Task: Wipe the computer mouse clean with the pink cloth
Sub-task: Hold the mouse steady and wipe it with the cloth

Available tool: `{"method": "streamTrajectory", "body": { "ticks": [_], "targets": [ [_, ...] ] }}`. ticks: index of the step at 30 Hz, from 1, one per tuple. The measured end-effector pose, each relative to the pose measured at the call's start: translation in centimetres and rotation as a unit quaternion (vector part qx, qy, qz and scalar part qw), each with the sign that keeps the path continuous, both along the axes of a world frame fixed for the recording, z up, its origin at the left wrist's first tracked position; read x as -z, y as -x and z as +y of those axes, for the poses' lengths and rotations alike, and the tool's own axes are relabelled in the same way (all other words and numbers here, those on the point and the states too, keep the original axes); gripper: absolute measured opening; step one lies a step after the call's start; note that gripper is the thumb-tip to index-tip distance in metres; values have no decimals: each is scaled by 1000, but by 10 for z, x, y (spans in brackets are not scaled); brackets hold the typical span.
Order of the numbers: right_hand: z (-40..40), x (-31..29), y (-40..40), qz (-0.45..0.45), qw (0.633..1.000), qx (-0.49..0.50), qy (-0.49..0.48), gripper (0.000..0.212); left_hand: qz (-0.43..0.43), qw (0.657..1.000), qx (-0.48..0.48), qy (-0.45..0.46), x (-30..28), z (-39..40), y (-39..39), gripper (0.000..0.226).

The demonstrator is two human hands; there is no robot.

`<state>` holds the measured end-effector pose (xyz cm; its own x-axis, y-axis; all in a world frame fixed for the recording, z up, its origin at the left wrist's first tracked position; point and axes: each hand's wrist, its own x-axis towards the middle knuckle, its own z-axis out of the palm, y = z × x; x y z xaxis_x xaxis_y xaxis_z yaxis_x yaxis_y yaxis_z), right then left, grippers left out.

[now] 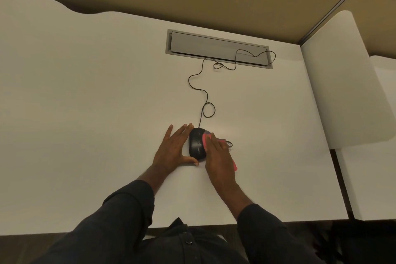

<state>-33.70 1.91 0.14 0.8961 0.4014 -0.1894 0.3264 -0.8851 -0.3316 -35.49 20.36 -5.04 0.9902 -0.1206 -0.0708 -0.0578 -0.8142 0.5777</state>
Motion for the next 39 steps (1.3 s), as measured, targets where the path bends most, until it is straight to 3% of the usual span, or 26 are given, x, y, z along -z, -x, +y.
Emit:
{"method": "streamTrajectory", "body": {
  "ticks": [12,20,25,35,39],
  "targets": [
    [-26,14,36,-122,987,-108,0,77,9,1000,1,-1,-3,-1,0,128],
    [-17,7,15,-96,993,-72,-17,67,5,1000,-2,-2,0,0,0,127],
    [-7,4,4,-113,985,-128,-17,59,-2,1000,-2,-6,0,-1,-1,125],
    [-37,24,29,-111,974,-195,14,91,-1,1000,-11,0,3,-2,0,125],
    [-48,27,37,-92,978,-185,28,86,-7,1000,-6,-7,3,-1,-1,124]
  ]
}}
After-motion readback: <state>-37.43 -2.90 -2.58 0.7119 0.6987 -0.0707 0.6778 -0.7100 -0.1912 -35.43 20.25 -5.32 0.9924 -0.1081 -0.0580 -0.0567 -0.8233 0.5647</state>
